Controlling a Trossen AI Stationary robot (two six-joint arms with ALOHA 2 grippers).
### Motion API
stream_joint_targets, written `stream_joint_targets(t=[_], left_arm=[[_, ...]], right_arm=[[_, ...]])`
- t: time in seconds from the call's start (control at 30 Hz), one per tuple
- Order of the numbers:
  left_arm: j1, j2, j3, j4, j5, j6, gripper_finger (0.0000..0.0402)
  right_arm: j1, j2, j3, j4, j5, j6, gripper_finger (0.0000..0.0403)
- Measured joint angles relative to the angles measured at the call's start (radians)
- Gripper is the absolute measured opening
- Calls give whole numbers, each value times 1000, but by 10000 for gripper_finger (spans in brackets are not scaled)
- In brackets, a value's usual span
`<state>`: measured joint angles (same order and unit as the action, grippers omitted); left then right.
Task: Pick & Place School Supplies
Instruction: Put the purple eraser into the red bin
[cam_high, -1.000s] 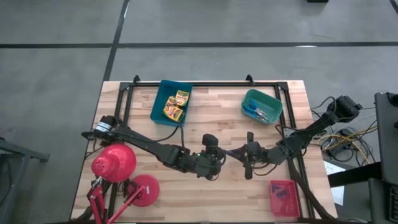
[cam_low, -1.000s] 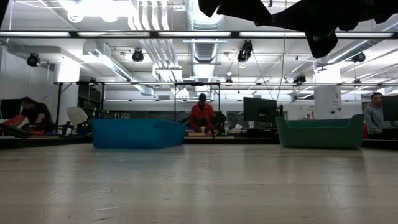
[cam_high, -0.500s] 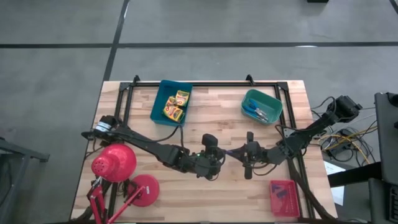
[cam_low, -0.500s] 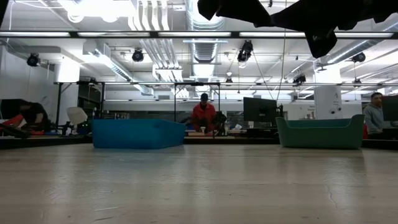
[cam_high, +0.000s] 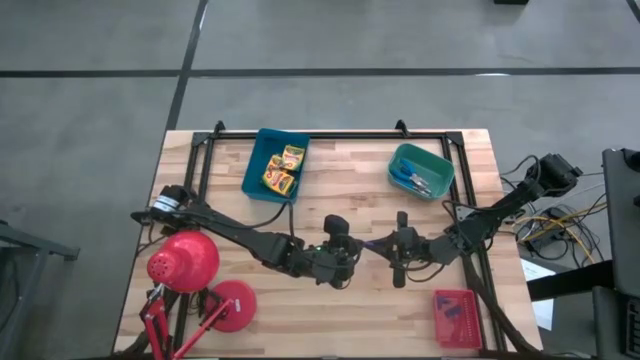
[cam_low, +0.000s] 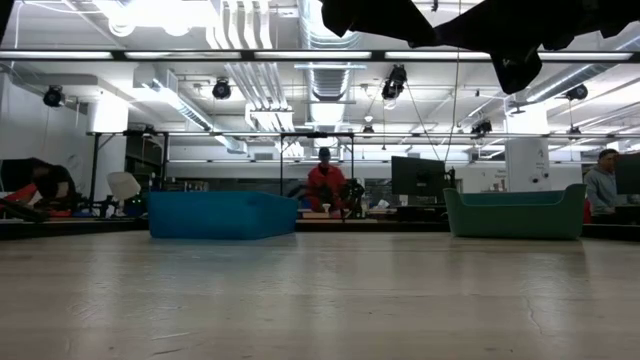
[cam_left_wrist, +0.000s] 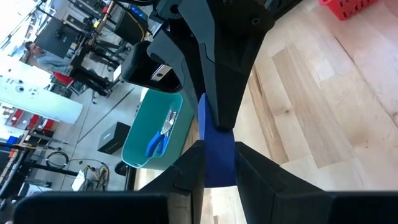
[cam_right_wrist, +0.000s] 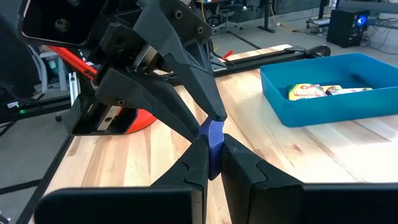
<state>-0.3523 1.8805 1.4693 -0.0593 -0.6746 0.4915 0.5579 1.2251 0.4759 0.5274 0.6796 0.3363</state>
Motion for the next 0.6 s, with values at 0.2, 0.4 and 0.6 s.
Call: stream_joint_targets(t=[0.2,0.4,0.6], left_arm=[[0,0,0,0,0,-1,81],[0,0,0,0,-5,153,81],[0,0,0,0,3,109,81]], right_arm=[[0,0,0,0,0,0,23],[0,0,0,2,0,-5,23],[0,0,0,2,0,-7,23]])
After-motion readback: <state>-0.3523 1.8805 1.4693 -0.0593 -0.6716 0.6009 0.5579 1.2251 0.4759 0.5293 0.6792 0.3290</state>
